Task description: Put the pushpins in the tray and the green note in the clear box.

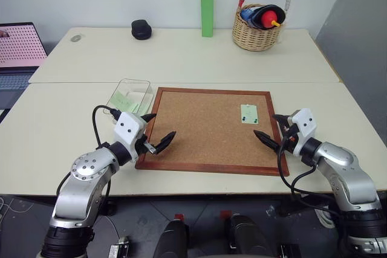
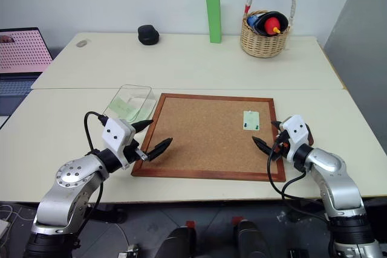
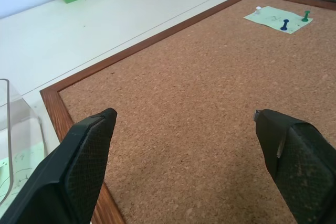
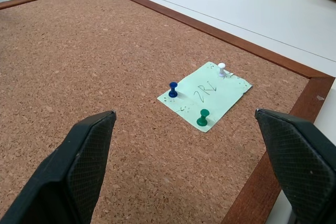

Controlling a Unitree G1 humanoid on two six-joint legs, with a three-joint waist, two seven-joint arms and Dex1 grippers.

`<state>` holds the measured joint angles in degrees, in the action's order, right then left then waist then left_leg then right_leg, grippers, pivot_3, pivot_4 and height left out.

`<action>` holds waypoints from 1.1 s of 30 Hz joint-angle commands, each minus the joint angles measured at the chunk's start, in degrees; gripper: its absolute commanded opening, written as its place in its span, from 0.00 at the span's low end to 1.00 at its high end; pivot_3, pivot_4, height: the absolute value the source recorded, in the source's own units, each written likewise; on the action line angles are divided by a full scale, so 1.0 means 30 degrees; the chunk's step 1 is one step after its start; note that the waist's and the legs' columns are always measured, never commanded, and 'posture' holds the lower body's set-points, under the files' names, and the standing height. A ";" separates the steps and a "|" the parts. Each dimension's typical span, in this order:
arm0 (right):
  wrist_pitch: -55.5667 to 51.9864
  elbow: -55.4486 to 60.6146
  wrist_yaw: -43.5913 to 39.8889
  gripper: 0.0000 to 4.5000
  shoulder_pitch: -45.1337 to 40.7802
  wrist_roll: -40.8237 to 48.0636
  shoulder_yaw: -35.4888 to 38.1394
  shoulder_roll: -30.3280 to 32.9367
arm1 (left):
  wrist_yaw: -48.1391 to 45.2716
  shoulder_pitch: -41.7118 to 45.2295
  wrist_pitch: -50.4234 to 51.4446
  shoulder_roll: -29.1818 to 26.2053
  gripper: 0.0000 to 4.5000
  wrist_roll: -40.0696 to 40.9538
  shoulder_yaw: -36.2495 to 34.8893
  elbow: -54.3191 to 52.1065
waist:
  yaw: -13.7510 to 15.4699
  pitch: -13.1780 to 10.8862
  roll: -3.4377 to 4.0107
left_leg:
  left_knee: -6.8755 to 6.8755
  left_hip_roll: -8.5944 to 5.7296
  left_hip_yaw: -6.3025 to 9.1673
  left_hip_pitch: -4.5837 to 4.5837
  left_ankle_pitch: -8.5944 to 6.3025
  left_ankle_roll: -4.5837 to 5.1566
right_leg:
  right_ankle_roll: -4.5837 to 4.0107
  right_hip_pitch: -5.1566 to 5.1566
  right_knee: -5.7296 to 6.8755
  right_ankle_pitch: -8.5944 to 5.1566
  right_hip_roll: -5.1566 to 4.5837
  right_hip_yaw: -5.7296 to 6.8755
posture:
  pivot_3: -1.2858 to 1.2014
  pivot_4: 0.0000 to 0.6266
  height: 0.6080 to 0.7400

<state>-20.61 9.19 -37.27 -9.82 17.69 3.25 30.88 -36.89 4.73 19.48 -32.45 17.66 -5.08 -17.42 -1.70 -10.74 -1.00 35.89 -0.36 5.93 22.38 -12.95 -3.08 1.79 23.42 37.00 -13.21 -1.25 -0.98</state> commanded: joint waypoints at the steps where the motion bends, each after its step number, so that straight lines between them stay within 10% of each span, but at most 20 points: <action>1: 0.0307 0.0569 -0.0104 1.00 -0.0161 0.0112 0.0416 0.0141 | -0.0430 0.0061 -0.0527 -0.0245 0.99 0.0357 -0.0461 -0.0775 | -0.0001 0.0000 0.0000 | 0.0000 0.0000 0.0000 0.0000 0.0000 0.0000 | 0.0000 0.0000 0.0000 0.0000 0.0000 0.0000 | 0.52 0.24 1.00; 18: 0.0053 0.1224 -0.0243 1.00 0.0036 0.0472 0.0335 0.0002 | -0.1691 0.1859 0.0421 -0.0180 0.99 0.1913 -0.0484 -0.0419 | -0.0027 0.0000 0.0000 | 0.0001 0.0003 -0.0004 -0.0002 0.0000 0.0000 | 0.0007 0.0000 0.0004 0.0004 0.0003 -0.0002 | 0.52 0.24 1.00; 33: -0.0862 0.2079 -0.0160 1.00 -0.0464 0.1166 0.0384 0.0015 | -0.4721 0.6431 -0.0554 0.1008 0.40 -0.0016 0.4430 0.3884 | -0.0030 0.0000 0.0000 | 0.0010 -0.0006 -0.0010 0.0000 0.0001 0.0001 | 0.0078 -0.0004 0.0006 0.0046 0.0009 -0.0006 | 0.52 0.24 1.00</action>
<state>-22.44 12.92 -37.68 -9.95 19.72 3.32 30.89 -49.95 22.04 19.51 -30.59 18.63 6.82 -7.57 -1.79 -10.74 -1.00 35.91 -0.37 5.91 22.39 -12.95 -3.08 2.04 23.41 37.01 -13.06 -1.22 -0.99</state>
